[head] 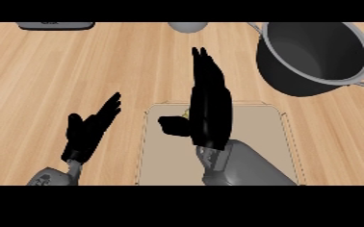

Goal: Pick the squash from the tray and place it in the pot

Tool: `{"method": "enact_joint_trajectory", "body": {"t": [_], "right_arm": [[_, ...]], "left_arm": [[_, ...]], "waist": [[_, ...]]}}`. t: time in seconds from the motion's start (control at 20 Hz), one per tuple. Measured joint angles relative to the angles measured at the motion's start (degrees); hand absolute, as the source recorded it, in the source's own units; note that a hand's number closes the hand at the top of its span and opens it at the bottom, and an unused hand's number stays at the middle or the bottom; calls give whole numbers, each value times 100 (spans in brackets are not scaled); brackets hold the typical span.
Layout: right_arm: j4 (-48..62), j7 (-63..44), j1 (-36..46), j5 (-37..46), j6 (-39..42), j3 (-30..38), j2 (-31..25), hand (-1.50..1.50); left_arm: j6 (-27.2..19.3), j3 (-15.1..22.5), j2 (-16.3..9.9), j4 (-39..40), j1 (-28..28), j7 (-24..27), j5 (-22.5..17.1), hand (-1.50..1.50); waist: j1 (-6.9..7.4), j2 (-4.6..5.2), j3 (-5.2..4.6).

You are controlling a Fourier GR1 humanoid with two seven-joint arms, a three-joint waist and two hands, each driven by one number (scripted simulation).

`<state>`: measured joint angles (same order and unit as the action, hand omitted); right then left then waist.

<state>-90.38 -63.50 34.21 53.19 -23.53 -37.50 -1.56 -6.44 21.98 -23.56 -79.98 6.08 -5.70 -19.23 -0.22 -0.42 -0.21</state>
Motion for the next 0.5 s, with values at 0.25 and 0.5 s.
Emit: {"method": "enact_joint_trajectory", "body": {"t": [0.25, 0.5], "right_arm": [[282, -321, 96, -629, 227, 200, 71, -150], [672, -329, -143, -1333, 503, 208, 101, -150]], "left_arm": [[-10, 61, 146, 56, 54, 40, 94, 0], [7, -6, 227, 302, 227, 62, 161, 0]], "waist": [[80, 30, 10], [56, 50, 14]]}}
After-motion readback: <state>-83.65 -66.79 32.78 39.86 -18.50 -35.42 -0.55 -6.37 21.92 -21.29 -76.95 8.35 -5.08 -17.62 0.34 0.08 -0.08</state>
